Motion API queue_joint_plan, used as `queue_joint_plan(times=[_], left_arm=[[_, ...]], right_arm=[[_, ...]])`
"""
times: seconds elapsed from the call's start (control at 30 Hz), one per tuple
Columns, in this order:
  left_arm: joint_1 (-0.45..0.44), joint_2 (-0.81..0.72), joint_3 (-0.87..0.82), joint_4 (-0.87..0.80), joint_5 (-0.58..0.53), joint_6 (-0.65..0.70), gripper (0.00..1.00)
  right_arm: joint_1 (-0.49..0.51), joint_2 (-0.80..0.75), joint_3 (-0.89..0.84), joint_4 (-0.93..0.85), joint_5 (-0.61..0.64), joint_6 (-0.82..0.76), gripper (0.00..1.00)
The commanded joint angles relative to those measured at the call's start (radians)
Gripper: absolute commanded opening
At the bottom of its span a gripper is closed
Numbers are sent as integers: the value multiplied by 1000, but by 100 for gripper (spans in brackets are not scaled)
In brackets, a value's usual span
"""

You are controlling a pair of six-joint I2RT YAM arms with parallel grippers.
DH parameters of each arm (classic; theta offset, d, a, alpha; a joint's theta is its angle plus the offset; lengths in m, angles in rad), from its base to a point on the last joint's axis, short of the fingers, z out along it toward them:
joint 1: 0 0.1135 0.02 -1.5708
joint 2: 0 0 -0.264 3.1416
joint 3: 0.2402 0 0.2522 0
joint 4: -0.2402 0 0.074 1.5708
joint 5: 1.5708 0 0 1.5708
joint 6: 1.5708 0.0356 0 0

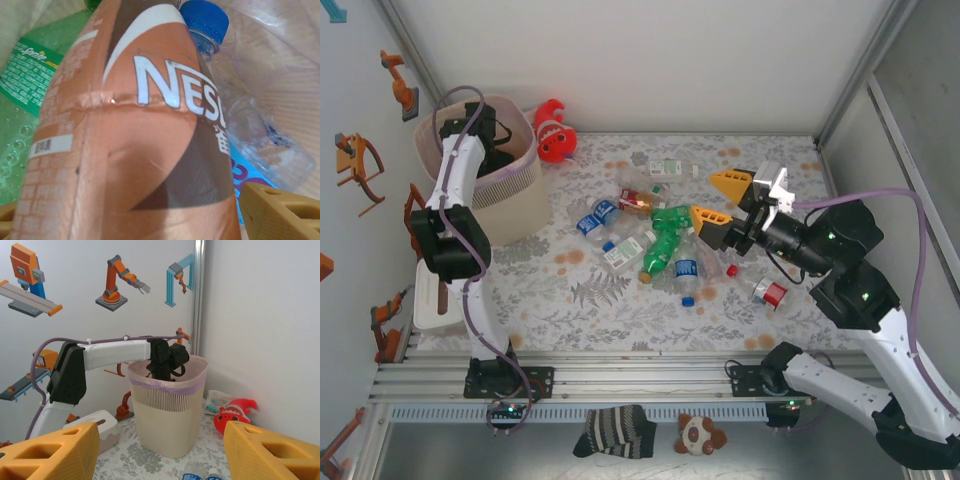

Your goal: Put the plastic bottles in the bin

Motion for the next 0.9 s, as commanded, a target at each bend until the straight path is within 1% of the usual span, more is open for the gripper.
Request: queue_joint_plan(times=[0.0,0.17,0.6,0.87], left_arm=[[11,-68,3,-6,23,-21,84],[14,-114,5,10,53,-19,87],[12,-252,-74,83,128,-12,87],[7,-341,-145,157,196,6,85]], right_arm=[[6,0,-2,14,20,-7,66],[6,1,-3,14,23,-9,66],[6,22,1,-5,46,-34,66],[6,52,16,-68,108,-50,65]])
